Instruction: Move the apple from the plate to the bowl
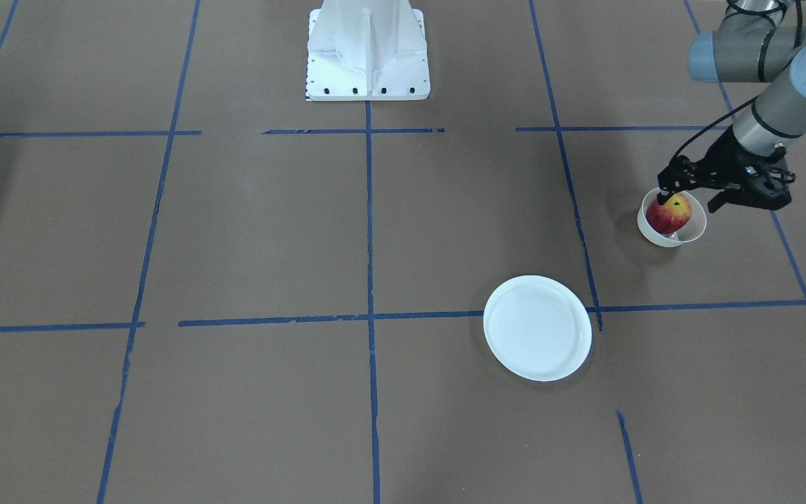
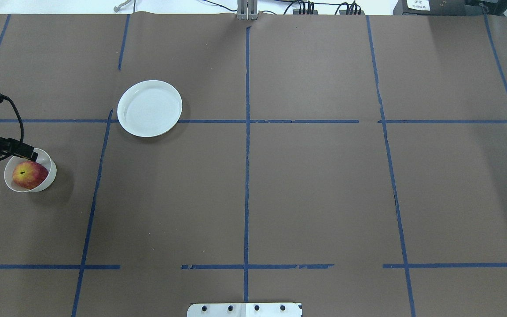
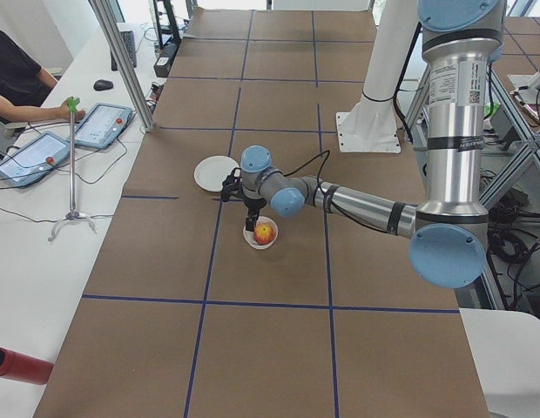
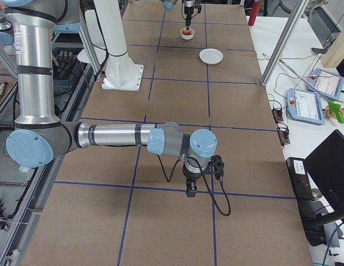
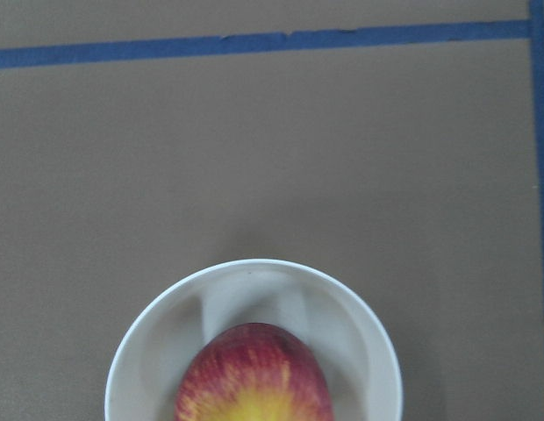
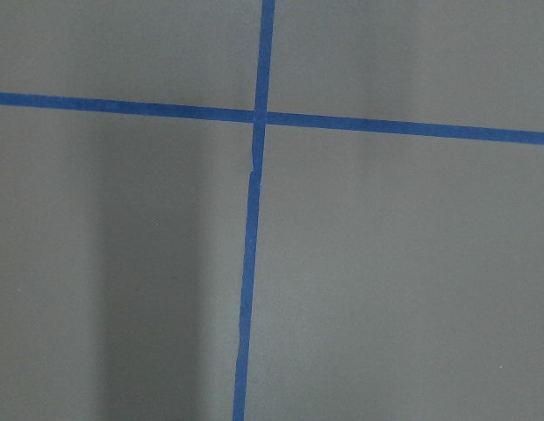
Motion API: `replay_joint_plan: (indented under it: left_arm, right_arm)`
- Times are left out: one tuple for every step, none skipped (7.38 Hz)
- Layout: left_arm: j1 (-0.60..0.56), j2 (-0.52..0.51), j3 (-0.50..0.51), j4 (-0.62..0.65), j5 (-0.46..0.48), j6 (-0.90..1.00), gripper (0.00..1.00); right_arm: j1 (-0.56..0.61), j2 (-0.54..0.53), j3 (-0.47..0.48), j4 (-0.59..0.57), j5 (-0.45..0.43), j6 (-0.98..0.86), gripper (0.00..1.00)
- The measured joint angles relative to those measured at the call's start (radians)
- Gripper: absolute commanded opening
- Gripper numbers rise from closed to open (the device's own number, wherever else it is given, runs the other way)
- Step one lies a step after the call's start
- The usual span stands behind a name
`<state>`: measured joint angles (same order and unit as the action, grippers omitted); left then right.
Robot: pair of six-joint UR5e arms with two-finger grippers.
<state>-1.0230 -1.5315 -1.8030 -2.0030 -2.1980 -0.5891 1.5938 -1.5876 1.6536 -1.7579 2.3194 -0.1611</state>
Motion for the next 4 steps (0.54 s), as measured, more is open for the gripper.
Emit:
replay_joint_plan:
  left_arm:
    - [-0.060, -0.021, -0.001, 0.058, 0.000, 0.112, 1.00]
    - [-0.117, -0.061, 0.002, 0.149, 0.001, 0.218, 1.00]
    - [-0.178, -0.112, 0.007, 0.265, 0.000, 0.330, 1.00]
    - [-0.241, -0.153, 0.011, 0.374, 0.000, 0.434, 1.00]
  right_arm:
    - [0.000, 0.000, 0.000, 0.000, 0.000, 0.000, 1.00]
    - [0.000, 0.000, 0.000, 0.000, 0.000, 0.000, 1.00]
    - [0.000, 0.000, 0.000, 0.000, 0.000, 0.000, 1.00]
    - [0.000, 0.000, 0.000, 0.000, 0.000, 0.000, 1.00]
